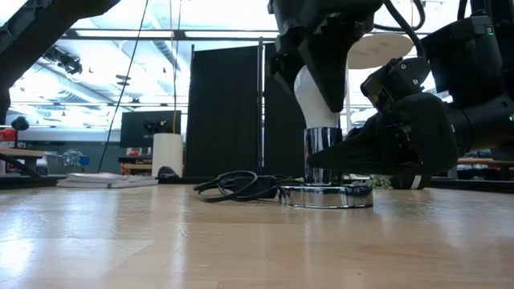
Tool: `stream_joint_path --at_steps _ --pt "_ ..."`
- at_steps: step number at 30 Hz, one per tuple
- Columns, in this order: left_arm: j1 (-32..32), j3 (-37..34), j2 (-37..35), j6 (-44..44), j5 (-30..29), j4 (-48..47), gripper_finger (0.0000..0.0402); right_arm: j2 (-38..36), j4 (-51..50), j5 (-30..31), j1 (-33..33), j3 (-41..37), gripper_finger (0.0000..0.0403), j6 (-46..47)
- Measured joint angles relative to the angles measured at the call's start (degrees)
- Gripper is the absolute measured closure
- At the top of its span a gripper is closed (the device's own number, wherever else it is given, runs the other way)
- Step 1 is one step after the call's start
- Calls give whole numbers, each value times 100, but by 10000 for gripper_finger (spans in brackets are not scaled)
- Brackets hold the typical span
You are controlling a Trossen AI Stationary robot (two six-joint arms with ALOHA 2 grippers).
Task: Screw lightbulb
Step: Remove the lightbulb from the lamp
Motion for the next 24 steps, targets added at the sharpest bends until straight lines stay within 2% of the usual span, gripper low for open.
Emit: stream_joint_path --at_steps 2,5,12,16,24 --pt "0 0 0 -354 1 2 126 0 0 0 0 0 205 0" --pt "0 -2 0 -321 32 27 120 0 -1 0 0 0 205 -17" --pt "-8 0 -2 553 265 163 74 0 -4 0 2 0 205 -35" --pt "18 0 -2 1034 171 148 48 2 -2 0 2 0 205 -22" --pt "118 0 -2 2045 73 150 40 2 -4 0 0 0 205 -17"
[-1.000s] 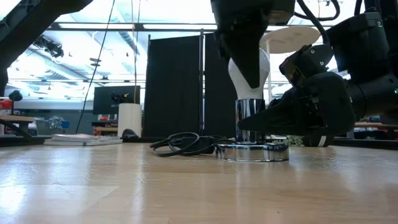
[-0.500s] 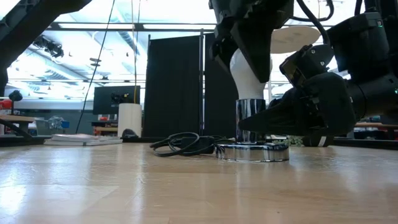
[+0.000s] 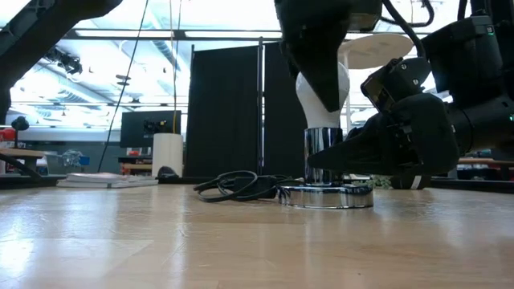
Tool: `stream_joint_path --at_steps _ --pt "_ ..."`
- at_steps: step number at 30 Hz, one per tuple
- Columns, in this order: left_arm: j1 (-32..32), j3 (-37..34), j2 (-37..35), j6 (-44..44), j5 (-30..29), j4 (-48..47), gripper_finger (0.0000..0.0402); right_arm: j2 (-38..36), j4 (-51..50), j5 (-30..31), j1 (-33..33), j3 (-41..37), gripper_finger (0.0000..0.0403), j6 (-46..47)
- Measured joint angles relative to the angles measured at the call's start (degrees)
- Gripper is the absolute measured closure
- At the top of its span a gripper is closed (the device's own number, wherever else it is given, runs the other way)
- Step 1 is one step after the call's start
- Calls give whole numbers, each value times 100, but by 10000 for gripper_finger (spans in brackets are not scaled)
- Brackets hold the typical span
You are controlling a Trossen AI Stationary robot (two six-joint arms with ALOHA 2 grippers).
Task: Screw lightbulb
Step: Remove the lightbulb from the lamp
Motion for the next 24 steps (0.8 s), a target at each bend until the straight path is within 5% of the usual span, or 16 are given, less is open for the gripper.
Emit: stream_joint_path --at_steps 14,24 --pt "-95 0 0 3431 8 -372 42 -1 -1 0 0 2 205 -2" --pt "-111 0 0 4760 -302 -292 77 0 0 0 0 2 205 -1"
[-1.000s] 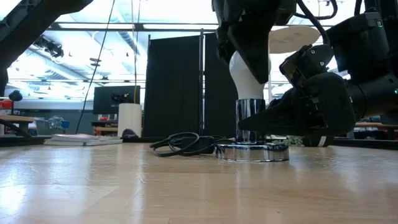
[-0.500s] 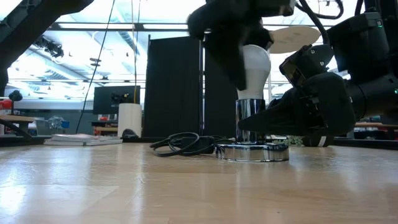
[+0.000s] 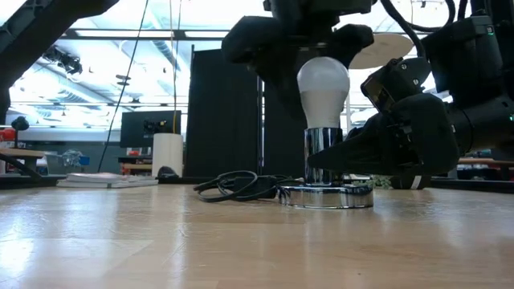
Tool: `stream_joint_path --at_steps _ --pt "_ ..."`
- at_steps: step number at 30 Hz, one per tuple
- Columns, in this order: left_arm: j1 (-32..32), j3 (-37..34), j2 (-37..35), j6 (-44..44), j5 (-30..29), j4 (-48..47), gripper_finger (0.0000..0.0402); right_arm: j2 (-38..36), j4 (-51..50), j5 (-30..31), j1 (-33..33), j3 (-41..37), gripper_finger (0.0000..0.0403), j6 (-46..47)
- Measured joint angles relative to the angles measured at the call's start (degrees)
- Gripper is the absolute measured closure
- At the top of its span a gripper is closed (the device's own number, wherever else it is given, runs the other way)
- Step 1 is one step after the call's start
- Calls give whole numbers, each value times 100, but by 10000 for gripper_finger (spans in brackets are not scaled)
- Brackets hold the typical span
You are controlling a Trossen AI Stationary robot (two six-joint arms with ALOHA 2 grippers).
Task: Screw lightbulb
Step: Remove the lightbulb from the lamp
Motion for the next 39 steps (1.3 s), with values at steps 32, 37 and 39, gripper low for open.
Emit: stream_joint_path --at_steps 32,37,39 --pt "-162 -4 2 -6807 -157 113 128 -2 0 -4 2 -4 205 69" --pt "-162 -7 2 -7599 -118 146 123 -1 0 -4 2 -4 205 60" --pt "-162 -7 2 -7412 -57 205 115 -2 -3 -4 2 -4 205 37"
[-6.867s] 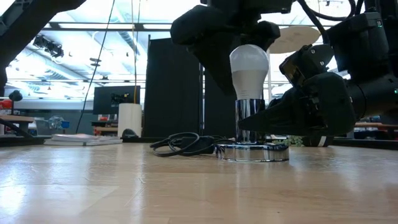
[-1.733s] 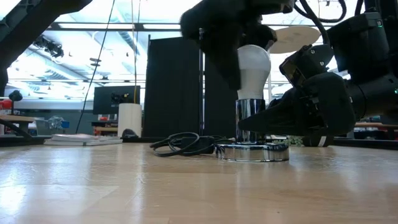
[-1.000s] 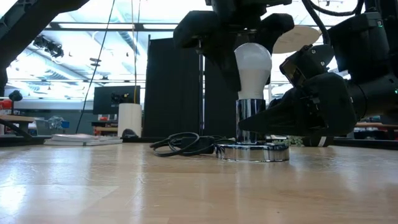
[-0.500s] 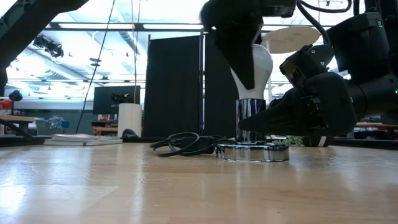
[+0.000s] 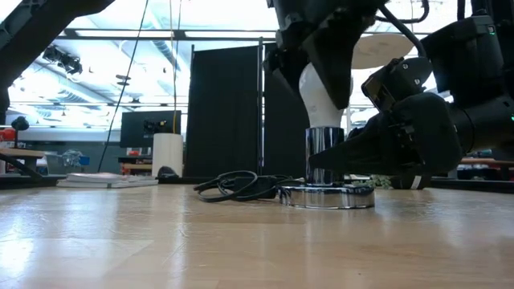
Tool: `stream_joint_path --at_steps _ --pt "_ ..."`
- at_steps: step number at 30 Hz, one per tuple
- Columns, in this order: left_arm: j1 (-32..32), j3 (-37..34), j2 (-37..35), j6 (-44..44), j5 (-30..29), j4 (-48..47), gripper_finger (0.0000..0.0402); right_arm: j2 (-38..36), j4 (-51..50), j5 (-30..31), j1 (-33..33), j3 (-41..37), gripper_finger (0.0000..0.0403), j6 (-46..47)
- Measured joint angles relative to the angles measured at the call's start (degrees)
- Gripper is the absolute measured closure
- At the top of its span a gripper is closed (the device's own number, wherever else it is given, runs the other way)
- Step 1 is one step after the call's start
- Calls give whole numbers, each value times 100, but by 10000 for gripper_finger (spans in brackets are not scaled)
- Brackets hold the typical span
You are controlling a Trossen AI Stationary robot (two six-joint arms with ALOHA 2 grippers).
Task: Screw lightbulb
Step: Remove the lightbulb from the lamp
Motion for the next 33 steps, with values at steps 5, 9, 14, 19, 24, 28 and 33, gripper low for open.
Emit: stream_joint_path --at_steps 5,9,14,19,24,28,33 --pt "-10 7 -2 1135 175 80 76 2 -8 -2 2 2 205 -16" --pt "-9 7 -2 1988 131 135 38 2 -10 -2 0 2 205 5" --pt "18 7 -2 3016 -10 127 6 2 -12 -2 0 4 205 5" --pt "39 7 -2 4322 -76 54 5 2 -12 -2 0 4 205 5" --pt "30 7 -2 5879 -76 -56 6 2 -12 -2 0 4 205 7" --pt "11 7 -2 6848 -76 -48 6 2 -16 -1 0 4 205 5" --pt "11 7 -2 7136 -61 -43 11 2 -19 0 0 4 205 -21"
